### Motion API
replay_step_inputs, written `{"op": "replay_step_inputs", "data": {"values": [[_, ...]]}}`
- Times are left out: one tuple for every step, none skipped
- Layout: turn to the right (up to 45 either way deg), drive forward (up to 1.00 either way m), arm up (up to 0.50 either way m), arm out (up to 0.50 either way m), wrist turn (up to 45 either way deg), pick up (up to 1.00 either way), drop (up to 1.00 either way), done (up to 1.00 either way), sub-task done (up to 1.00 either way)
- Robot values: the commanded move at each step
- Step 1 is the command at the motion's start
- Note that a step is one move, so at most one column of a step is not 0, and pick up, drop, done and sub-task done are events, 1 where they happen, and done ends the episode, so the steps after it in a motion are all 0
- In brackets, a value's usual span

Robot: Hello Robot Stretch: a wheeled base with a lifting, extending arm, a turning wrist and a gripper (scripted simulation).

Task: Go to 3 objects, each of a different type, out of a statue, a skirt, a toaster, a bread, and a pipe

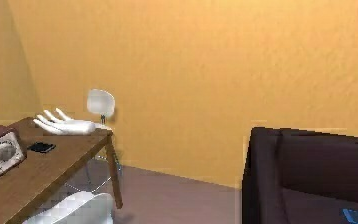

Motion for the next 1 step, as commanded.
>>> {"op": "replay_step_inputs", "data": {"values": [[-33.0, 0.00, 0.00, 0.00, 0.0, 0.00, 0.00, 0.00, 0.00]]}}
